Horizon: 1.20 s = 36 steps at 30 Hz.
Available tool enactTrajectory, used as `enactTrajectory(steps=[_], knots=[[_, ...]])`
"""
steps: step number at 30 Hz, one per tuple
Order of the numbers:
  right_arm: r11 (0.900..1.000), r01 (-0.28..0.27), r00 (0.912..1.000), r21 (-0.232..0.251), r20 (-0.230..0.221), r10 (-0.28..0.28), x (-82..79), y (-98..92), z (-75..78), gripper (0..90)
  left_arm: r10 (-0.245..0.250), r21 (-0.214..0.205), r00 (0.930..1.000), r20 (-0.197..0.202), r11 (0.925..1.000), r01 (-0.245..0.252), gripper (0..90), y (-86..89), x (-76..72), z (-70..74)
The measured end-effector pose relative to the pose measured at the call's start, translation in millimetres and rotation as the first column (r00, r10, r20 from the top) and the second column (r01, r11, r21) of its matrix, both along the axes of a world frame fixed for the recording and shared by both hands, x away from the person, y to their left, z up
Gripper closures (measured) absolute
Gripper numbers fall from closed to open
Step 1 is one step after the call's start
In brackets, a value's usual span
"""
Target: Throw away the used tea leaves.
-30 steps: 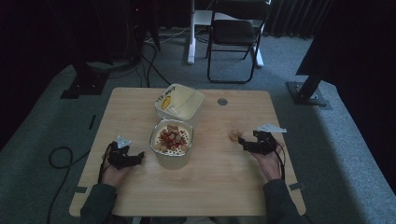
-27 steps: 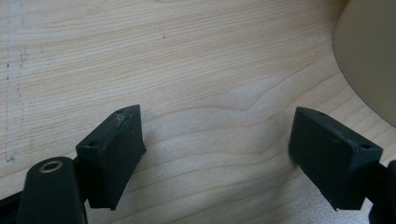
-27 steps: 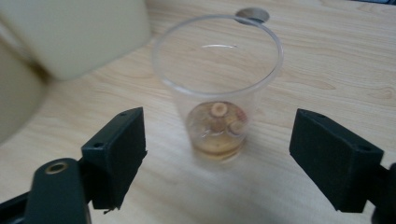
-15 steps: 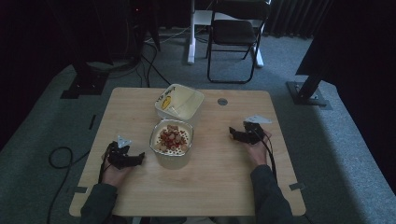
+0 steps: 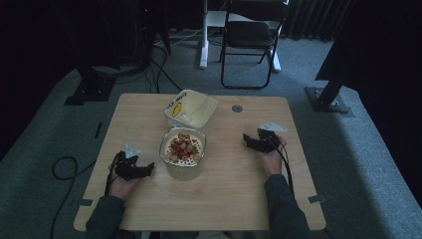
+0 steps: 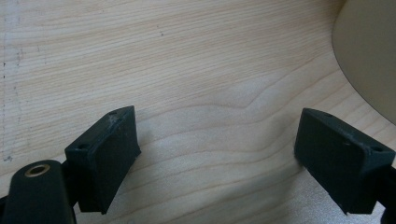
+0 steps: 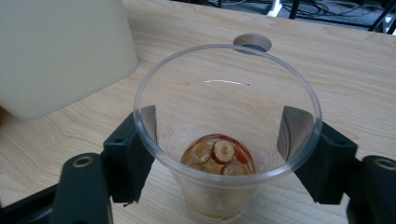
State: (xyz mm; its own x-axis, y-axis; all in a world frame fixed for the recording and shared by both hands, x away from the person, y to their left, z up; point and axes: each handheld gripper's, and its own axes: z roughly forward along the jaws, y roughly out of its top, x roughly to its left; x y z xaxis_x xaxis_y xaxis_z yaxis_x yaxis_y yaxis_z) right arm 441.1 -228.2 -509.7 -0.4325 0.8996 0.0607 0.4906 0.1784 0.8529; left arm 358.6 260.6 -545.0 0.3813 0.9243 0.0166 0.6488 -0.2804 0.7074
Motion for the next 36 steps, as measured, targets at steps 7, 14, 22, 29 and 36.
enactTrajectory(steps=[7,14,22,29,36], knots=[[0.9996,0.025,0.9997,0.013,0.000,-0.025,2.5,-3.7,-2.3,26.4,0.000,0.000,1.0000,0.000,1.0000,0.000,14.0,0.0,0.0,0.0],[0.9984,0.044,0.9991,0.037,-0.001,-0.044,5.0,-5.5,-5.3,30.3,0.000,-0.001,1.0000,0.000,1.0000,0.000,14.0,0.0,-0.1,0.0],[0.9987,0.032,0.9994,0.040,0.016,-0.032,3.3,-4.0,-0.4,34.6,0.000,-0.001,1.0000,0.000,1.0000,0.000,14.0,0.0,-0.1,0.0],[0.9996,-0.023,0.9985,0.019,0.051,0.022,-4.3,5.6,23.4,34.8,0.012,-0.043,0.9999,-0.007,0.9990,-0.012,15.1,3.0,0.3,1.1],[0.9970,-0.073,0.9948,0.027,0.073,0.071,-2.7,17.5,63.6,34.8,0.026,-0.152,0.9987,0.044,0.9881,-0.019,15.1,11.2,-0.4,25.0]])
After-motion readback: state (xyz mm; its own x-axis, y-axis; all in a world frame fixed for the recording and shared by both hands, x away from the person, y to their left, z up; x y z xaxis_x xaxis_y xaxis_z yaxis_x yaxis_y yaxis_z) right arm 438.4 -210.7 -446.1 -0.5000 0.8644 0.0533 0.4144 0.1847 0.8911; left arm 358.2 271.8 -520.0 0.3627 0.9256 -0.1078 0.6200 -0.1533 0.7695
